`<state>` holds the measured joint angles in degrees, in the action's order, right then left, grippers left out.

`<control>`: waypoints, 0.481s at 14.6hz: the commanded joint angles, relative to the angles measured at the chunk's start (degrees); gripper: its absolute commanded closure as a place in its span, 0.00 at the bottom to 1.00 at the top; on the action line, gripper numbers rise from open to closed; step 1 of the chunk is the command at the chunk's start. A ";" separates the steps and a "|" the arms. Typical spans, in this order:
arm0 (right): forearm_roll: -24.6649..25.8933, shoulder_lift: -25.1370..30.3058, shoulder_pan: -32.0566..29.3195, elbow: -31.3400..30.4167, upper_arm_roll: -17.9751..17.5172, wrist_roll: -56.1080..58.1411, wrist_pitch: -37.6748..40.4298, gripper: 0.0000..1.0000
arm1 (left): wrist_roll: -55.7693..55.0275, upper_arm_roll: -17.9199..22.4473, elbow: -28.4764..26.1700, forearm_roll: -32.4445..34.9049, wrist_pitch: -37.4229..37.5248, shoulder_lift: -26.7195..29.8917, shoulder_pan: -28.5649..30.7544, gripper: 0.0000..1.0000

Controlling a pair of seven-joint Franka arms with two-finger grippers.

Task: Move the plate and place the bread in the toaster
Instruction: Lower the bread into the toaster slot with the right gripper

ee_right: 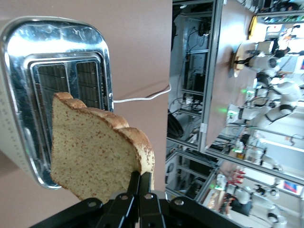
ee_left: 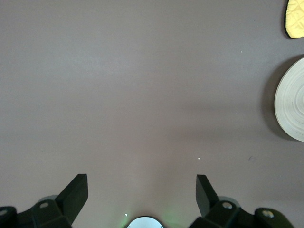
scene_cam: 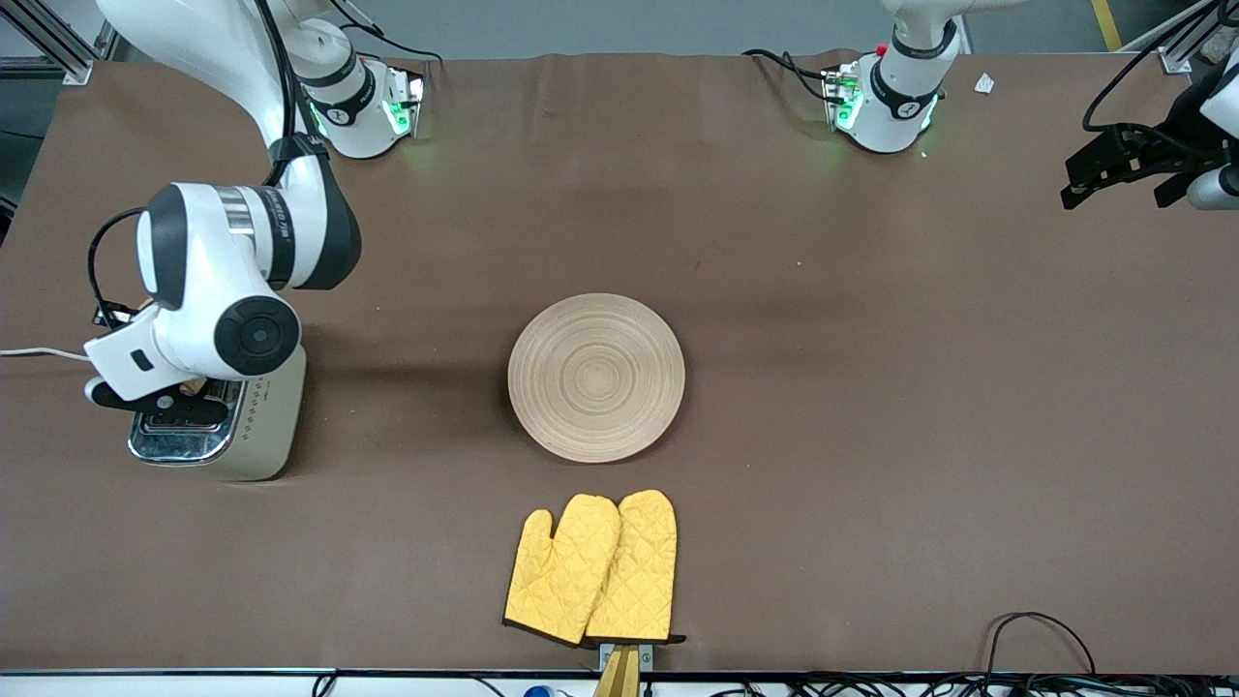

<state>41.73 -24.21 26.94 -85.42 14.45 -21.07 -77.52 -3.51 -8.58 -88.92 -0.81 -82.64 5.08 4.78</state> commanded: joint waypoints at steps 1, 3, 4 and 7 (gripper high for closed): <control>4.14 0.57 0.04 -2.47 -0.56 1.82 -0.08 1.00 | -0.09 -0.29 0.42 1.34 -0.24 -0.07 -0.04 0.00; 4.24 0.04 -0.05 -2.48 -0.56 2.17 -0.17 1.00 | -0.09 -0.29 0.42 1.34 -0.24 -0.07 0.05 0.00; 4.32 -0.14 -0.14 -2.48 -0.56 2.44 -0.78 1.00 | -0.09 -0.29 0.42 1.34 -0.24 -0.07 0.05 0.00; 4.32 -0.75 -0.40 -2.48 -0.56 2.44 -1.58 1.00 | -0.09 -0.29 0.42 1.34 -0.24 -0.07 0.14 0.00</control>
<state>44.26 -25.07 26.97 -86.97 14.34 -19.37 -78.59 -3.51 -8.58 -88.92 -0.81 -82.64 5.08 4.81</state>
